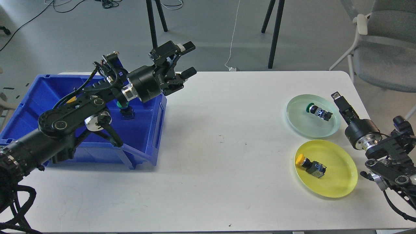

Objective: Pass button and place on color plate

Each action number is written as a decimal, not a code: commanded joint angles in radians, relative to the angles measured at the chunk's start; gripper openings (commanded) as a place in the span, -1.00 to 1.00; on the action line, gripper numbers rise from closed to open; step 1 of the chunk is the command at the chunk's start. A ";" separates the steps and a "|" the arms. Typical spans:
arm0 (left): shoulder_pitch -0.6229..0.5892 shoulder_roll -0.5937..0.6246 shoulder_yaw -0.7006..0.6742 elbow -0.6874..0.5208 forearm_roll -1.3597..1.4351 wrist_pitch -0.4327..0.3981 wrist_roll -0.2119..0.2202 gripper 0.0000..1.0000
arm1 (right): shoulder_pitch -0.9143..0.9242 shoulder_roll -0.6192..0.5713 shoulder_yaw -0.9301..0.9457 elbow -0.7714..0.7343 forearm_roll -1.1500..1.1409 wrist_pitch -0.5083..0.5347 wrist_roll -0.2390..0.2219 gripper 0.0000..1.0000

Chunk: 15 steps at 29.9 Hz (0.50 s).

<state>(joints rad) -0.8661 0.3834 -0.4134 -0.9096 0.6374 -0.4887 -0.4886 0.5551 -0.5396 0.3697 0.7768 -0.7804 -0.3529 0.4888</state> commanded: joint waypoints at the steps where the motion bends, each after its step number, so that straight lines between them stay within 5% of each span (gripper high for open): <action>1: 0.001 0.000 0.001 0.001 -0.010 0.000 0.000 0.97 | 0.005 0.000 0.011 0.007 0.010 0.000 0.000 0.61; 5: 0.002 -0.001 -0.001 0.000 -0.012 0.000 0.000 0.97 | 0.016 -0.014 0.089 0.099 0.026 0.009 0.000 0.89; 8: 0.012 -0.001 -0.034 0.008 -0.045 0.000 0.000 0.97 | 0.008 -0.034 0.217 0.261 0.131 0.058 0.000 0.91; 15: 0.081 0.087 -0.312 0.020 -0.275 0.000 0.000 0.97 | 0.016 -0.057 0.429 0.541 0.493 0.481 0.000 0.95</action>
<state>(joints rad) -0.8065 0.4317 -0.6229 -0.8901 0.4419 -0.4886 -0.4886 0.5658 -0.6045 0.7233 1.2495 -0.4249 -0.0627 0.4884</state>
